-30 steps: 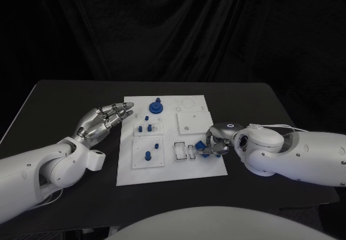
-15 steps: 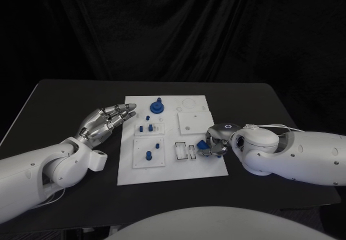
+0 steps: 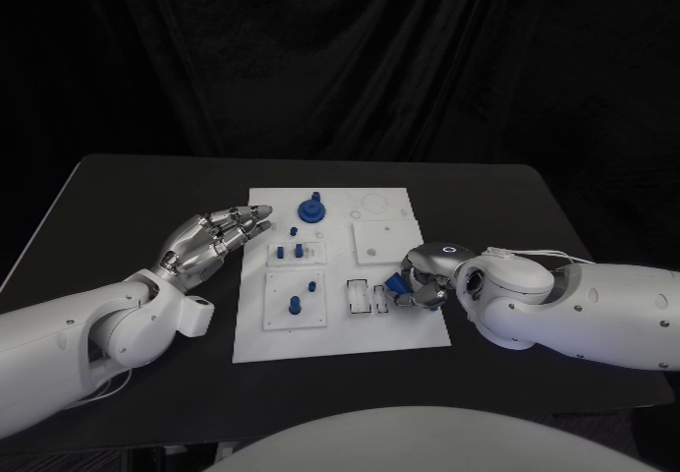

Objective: Assemble the parts on the task board

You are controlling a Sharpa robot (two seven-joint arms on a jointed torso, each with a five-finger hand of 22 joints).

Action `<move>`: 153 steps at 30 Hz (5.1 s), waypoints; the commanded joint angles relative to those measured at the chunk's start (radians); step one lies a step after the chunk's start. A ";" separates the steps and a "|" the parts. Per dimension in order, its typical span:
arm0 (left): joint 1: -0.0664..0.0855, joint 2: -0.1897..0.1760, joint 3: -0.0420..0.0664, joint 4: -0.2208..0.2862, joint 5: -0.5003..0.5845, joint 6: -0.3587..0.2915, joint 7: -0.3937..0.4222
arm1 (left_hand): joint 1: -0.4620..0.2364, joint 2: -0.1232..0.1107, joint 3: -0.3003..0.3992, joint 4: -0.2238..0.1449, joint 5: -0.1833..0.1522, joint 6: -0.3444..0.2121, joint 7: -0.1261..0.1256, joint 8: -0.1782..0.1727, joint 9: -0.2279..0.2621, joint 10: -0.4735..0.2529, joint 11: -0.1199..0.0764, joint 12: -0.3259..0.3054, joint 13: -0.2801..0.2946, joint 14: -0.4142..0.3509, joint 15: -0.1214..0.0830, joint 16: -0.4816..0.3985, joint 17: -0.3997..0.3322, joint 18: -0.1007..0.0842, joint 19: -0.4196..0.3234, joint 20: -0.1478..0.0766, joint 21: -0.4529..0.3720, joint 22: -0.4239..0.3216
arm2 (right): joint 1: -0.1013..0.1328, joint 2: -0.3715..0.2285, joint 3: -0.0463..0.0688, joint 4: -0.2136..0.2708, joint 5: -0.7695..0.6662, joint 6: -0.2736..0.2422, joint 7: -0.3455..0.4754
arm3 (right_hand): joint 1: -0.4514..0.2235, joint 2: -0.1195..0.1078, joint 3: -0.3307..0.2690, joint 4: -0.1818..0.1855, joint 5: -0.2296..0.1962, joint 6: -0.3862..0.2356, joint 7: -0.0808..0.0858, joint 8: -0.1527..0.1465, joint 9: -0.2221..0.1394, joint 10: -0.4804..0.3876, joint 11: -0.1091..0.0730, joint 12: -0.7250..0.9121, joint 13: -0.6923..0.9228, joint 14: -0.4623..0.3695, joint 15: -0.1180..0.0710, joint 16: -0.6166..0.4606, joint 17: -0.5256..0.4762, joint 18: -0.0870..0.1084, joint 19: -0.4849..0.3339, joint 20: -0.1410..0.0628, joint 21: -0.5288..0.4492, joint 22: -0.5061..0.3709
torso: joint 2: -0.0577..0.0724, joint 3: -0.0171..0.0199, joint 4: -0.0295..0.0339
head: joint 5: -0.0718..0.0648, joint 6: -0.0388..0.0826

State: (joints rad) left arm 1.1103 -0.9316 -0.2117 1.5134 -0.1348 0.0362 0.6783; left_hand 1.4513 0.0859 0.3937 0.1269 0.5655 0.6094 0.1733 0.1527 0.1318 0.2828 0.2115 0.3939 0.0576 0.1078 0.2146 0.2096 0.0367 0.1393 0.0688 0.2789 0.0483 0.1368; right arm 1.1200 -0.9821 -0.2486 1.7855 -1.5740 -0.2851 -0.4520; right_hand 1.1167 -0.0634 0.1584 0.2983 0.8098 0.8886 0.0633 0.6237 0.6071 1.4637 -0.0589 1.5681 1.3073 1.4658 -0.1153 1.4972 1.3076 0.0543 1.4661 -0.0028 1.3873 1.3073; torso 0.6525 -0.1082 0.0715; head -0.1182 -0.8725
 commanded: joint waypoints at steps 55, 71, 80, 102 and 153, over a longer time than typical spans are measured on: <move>-0.014 0.012 0.001 -0.006 0.002 0.030 0.087 | 0.004 0.005 0.008 -0.002 0.005 0.010 0.037 0.005 0.002 0.009 0.012 0.010 0.002 0.009 0.008 0.011 0.002 -0.004 0.001 0.008 0.002 0.001 | -0.013 0.075 0.001 -0.018 0.292 -0.093 0.084 | -0.391 0.094 -0.028 -0.004 -0.514 0.142 -0.058 -0.152 0.138 0.107 -0.006 0.003 0.263 0.067 -0.008 -0.032 0.039 -0.002 0.037 -0.010 -0.032 0.193 | 0.000 -0.0002 -0.0002 | 0.018 0.000; -0.017 0.005 0.001 -0.004 0.002 0.032 0.085 | 0.004 0.005 0.009 -0.003 0.005 0.010 0.038 0.005 0.002 0.010 0.014 0.011 0.002 0.010 0.009 0.013 0.003 -0.005 0.002 0.008 0.002 0.001 | -0.015 0.028 0.000 0.031 0.307 -0.223 0.224 | -0.273 0.082 -0.061 -0.025 -0.450 0.139 -0.058 -0.165 0.190 0.107 -0.005 0.003 0.263 0.070 -0.007 -0.023 0.051 -0.004 0.041 -0.008 -0.024 0.197 | 0.000 0.0002 -0.0011 | 0.028 0.000; -0.018 0.004 0.001 -0.005 0.002 0.032 0.083 | 0.004 0.005 0.010 -0.003 0.006 0.010 0.039 0.006 0.003 0.011 0.015 0.012 0.002 0.011 0.010 0.014 0.003 -0.006 0.002 0.009 0.002 0.001 | -0.023 -0.015 0.000 0.069 0.312 -0.190 0.228 | -0.204 0.075 -0.100 -0.011 -0.446 0.111 -0.072 -0.070 0.340 0.107 -0.017 0.003 0.263 0.068 -0.016 -0.023 0.048 -0.003 0.041 -0.016 -0.024 0.196 | 0.001 0.0006 0.0000 | 0.033 0.000; -0.019 0.007 0.001 -0.007 0.002 0.037 0.081 | 0.003 0.005 0.012 -0.003 0.005 0.011 0.040 0.006 0.003 0.014 0.016 0.014 0.002 0.013 0.012 0.016 0.003 -0.007 0.003 0.009 0.003 0.003 | -0.044 -0.006 0.000 0.048 0.314 -0.129 0.212 | -0.059 0.063 -0.110 -0.053 -0.289 0.090 -0.098 0.060 0.524 0.107 -0.039 0.003 0.263 0.062 -0.034 -0.040 0.015 0.000 0.034 -0.033 -0.046 0.190 | 0.001 -0.0002 -0.0003 | 0.032 0.000; -0.025 0.003 0.001 -0.012 0.002 0.040 0.076 | 0.001 0.006 0.015 -0.003 0.003 0.013 0.043 0.008 0.003 0.018 0.020 0.018 0.002 0.017 0.015 0.021 0.003 -0.009 0.009 0.010 0.006 0.010 | -0.042 -0.050 0.001 0.074 0.304 -0.136 0.199 | -0.008 0.011 -0.024 -0.106 -0.625 0.078 -0.084 -0.057 0.517 0.107 -0.030 0.003 0.263 0.060 -0.029 -0.048 -0.001 0.002 0.033 -0.029 -0.061 0.187 | 0.000 -0.0003 -0.0001 | 0.037 0.000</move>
State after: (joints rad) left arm 1.0869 -0.9287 -0.2117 1.4993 -0.1347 0.0674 0.6791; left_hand 1.4513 0.0859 0.4020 0.1241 0.5655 0.6164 0.1734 0.1563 0.1337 0.2966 0.2252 0.4063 0.0587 0.1220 0.2288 0.2236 0.0391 0.1391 0.0760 0.2860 0.0483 0.1455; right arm 1.0751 -1.0265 -0.2481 1.8523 -1.2595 -0.3825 -0.2396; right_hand 1.1156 -0.0526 0.1411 0.1922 0.1759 0.9766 -0.0226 0.5816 1.1340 1.4678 -0.0948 1.5680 1.3077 1.4673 -0.1517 1.4554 1.3072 0.0545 1.4651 -0.0375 1.3297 1.3076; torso 0.6525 -0.1085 0.0712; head -0.0812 -0.8725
